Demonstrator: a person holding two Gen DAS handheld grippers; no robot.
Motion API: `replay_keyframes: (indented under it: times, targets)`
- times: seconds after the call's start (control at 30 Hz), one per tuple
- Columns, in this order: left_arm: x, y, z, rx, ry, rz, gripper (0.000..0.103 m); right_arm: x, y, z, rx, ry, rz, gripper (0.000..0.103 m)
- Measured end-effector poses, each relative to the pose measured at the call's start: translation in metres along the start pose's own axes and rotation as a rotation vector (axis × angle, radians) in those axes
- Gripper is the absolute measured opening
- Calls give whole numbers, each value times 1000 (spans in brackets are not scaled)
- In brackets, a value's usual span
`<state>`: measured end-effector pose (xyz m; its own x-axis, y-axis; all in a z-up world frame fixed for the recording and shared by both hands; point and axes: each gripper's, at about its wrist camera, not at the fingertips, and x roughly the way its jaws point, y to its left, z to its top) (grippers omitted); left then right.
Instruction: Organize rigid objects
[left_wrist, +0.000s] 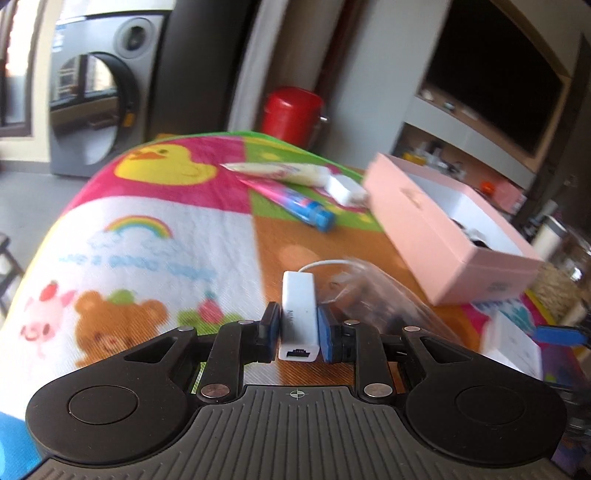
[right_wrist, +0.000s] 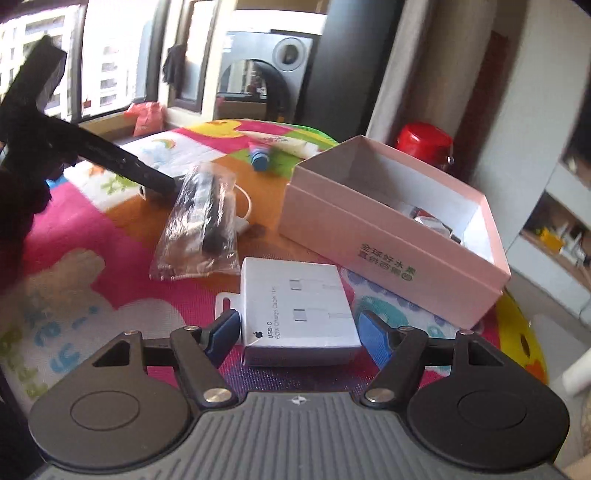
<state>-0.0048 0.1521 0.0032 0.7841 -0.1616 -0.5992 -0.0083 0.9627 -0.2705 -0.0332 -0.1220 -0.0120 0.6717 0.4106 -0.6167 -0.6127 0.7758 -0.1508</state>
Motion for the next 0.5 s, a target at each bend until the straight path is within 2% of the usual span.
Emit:
replay_keyframes:
  times: [0.1, 0.17, 0.23, 0.33, 0.5]
  targets:
    - [1, 4, 0, -15, -9, 0, 26, -13, 10, 14, -15, -87, 54, 67]
    - [-1, 2, -2, -5, -13, 3, 26, -12, 24, 30, -56, -124, 86, 51]
    - [-2, 2, -3, -2, -11, -4, 26, 0, 38, 45, -88, -122, 120, 42]
    - [-5, 4, -5, 1, -12, -21, 26, 32, 55, 63, -122, -90, 153, 41]
    - [-5, 6, -6, -6, -9, -46, 27, 88, 60, 77, -91, 39, 148, 41]
